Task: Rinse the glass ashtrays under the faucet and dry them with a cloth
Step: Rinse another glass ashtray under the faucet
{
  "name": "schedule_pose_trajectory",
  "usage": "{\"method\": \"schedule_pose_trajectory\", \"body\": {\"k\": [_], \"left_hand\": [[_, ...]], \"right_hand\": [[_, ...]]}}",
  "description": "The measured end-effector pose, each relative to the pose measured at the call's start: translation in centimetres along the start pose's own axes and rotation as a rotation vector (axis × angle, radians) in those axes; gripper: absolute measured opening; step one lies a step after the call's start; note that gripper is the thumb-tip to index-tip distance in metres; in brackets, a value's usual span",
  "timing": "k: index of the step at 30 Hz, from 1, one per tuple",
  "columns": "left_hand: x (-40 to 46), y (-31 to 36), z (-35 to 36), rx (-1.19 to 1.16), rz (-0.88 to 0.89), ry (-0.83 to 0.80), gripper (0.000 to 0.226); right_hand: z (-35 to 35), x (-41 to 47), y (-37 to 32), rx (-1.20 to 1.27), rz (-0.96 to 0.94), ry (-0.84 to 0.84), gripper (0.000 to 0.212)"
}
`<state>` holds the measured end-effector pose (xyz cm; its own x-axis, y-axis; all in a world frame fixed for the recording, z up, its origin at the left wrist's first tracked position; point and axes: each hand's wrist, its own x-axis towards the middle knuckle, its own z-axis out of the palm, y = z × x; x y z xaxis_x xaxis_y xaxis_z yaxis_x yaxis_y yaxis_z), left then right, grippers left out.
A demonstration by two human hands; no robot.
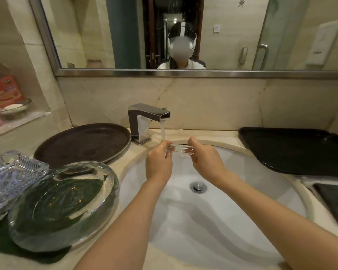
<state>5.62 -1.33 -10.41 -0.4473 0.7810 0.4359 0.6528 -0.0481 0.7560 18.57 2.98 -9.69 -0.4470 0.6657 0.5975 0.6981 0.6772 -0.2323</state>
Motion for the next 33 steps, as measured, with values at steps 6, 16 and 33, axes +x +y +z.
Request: {"method": "schedule_pose_trajectory", "body": {"k": [6,16,33], "left_hand": [[-0.8,2.0,-0.4,0.080,0.273,0.055,0.022],[-3.0,5.9,-0.2,0.208,0.369,-0.100,0.018],[-9.6,22.8,11.0,-0.708,-0.457,-1.019,0.008]], "right_hand": [[-3.3,-1.3,1.0,0.030,0.005,0.063,0.012],[-7.9,-5.2,2.4,-0.037,0.250,0.029,0.021],[-24.9,-15.6,13.4,0.546,1.116,0.294,0.025]]}}
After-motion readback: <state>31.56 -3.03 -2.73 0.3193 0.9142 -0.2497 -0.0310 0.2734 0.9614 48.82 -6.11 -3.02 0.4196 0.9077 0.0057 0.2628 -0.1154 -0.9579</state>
